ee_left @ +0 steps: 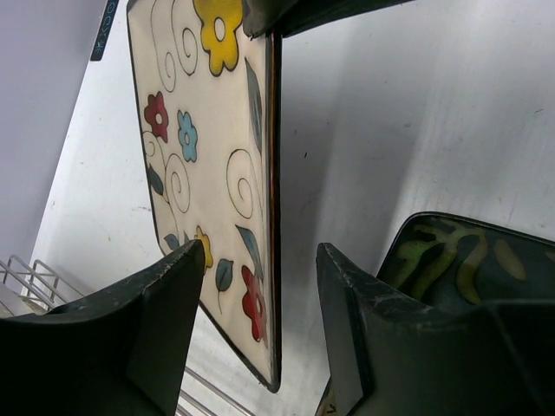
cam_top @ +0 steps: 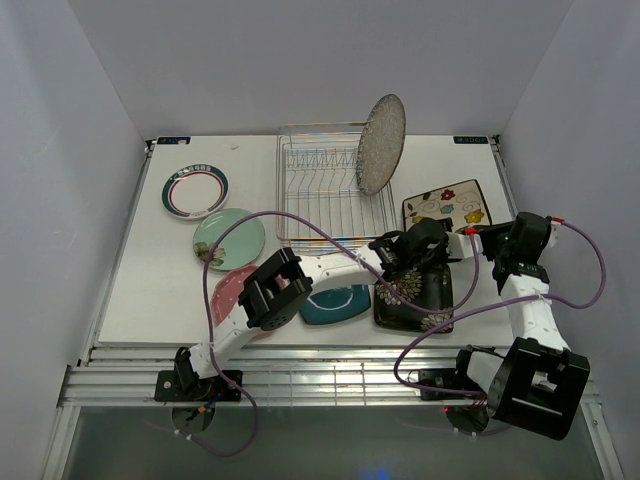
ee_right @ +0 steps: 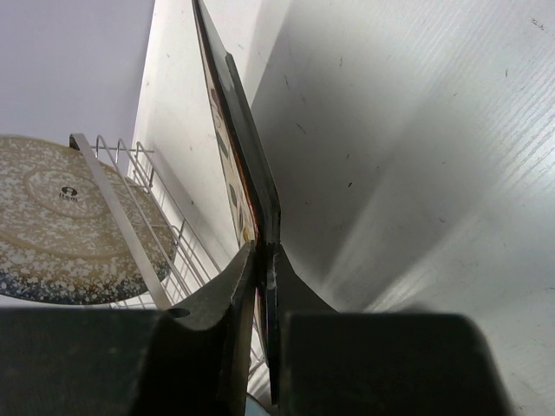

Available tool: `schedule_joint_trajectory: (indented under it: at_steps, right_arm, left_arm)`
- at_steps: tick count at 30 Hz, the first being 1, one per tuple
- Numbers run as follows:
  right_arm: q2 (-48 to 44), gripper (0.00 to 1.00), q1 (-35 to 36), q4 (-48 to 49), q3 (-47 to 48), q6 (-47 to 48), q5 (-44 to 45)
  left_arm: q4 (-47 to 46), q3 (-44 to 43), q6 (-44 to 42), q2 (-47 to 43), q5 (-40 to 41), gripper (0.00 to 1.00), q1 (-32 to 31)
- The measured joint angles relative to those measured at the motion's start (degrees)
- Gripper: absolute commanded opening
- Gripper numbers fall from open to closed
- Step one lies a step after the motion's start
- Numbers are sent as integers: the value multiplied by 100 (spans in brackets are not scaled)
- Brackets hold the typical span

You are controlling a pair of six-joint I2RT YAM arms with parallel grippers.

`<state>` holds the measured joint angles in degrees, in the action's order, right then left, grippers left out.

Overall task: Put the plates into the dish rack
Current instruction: Pick up the plate from the corner of the board.

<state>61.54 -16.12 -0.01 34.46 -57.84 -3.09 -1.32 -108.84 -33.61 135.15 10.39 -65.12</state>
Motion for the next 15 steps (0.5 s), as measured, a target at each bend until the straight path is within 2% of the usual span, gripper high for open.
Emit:
schedule_joint_trajectory:
  at_steps: [3,7,15]
  right_arm:
    - [0,8,0,0,0,0,0]
    - [-22,8,0,-4,0,4,2]
    - [-179,8,2,-63,0,83,81]
  left_arm:
    - [-2,-52,-2,61,61,60,0]
    - [-26,-52,2,66,120,43,2]
    - [-101,-55,-13,120,131,25,-15]
